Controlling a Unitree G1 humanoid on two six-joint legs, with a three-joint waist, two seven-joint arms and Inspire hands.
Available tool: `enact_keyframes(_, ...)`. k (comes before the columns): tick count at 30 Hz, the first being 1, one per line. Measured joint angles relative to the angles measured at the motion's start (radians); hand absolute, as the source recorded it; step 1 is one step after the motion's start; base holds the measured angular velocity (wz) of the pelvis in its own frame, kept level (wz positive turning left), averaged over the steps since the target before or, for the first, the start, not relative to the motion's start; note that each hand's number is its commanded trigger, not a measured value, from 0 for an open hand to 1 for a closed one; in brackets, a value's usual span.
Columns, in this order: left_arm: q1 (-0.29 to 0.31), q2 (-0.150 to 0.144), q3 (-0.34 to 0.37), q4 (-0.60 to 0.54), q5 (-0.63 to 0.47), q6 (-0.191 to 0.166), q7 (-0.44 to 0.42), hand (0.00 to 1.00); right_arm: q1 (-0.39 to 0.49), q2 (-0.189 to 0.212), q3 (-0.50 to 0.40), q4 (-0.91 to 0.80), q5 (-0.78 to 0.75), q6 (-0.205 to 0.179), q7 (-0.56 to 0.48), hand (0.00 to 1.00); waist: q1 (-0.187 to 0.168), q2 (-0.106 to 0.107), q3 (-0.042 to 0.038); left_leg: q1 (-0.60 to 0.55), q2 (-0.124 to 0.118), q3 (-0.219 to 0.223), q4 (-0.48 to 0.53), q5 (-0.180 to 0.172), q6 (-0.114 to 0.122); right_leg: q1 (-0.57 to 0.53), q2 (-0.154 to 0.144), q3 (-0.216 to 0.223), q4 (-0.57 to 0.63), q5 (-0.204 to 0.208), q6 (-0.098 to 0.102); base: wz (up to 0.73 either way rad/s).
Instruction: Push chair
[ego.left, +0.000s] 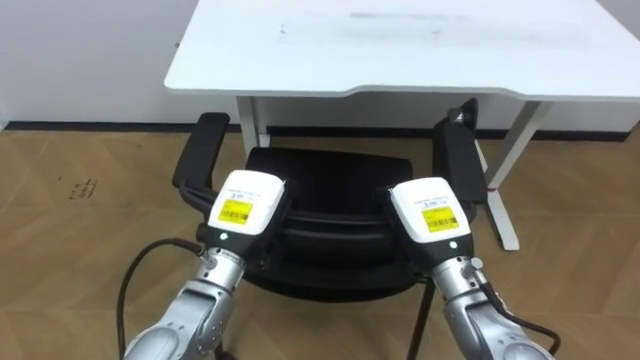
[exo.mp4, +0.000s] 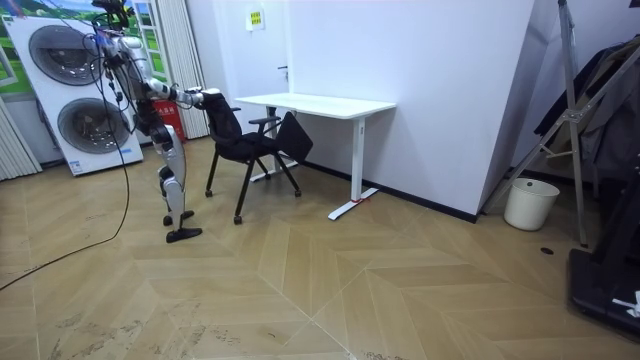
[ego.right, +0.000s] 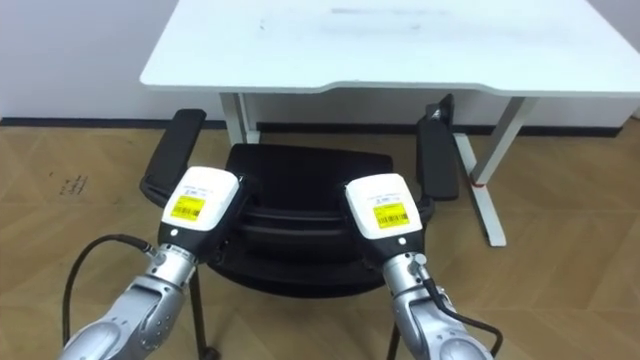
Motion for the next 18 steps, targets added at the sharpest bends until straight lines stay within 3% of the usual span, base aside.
enact_keyframes(2, 0.004, -0.028, 0.021, -0.011, -0.047, 0.018, -0.026, 0.00, 0.002, 0.008, -0.003, 0.007, 0.028, 0.002, 0.016, 0.00, 0.000, 0.002, 0.0005, 0.002, 0.000, 0.000, -0.002, 0.004, -0.001, 0.001, 0.000, 0.000, 0.001, 0.000, 0.000, 0.00)
enact_keyframes(5, 0.004, -0.042, 0.031, -0.021, -0.082, 0.033, -0.044, 0.00, 0.002, 0.009, -0.004, 0.007, 0.035, 0.002, 0.020, 0.00, 0.000, 0.001, 0.0023, 0.003, 0.000, 0.000, -0.002, 0.006, -0.001, 0.002, 0.000, 0.000, -0.001, 0.000, 0.000, 0.00)
enact_keyframes(12, 0.004, -0.042, 0.031, -0.029, -0.105, 0.034, -0.045, 0.00, 0.002, 0.014, -0.010, 0.006, 0.036, 0.001, 0.028, 0.00, 0.001, -0.006, 0.0086, 0.015, -0.001, 0.003, -0.013, 0.008, -0.001, 0.014, 0.002, 0.003, -0.016, 0.000, 0.001, 0.00)
enact_keyframes(18, 0.004, -0.041, 0.031, -0.030, -0.110, 0.034, -0.042, 0.00, 0.002, 0.014, -0.012, 0.005, 0.038, -0.002, 0.027, 0.00, 0.001, -0.005, 0.0089, 0.018, -0.001, 0.003, -0.022, 0.014, -0.002, 0.013, 0.002, 0.003, -0.017, 0.000, 0.001, 0.00)
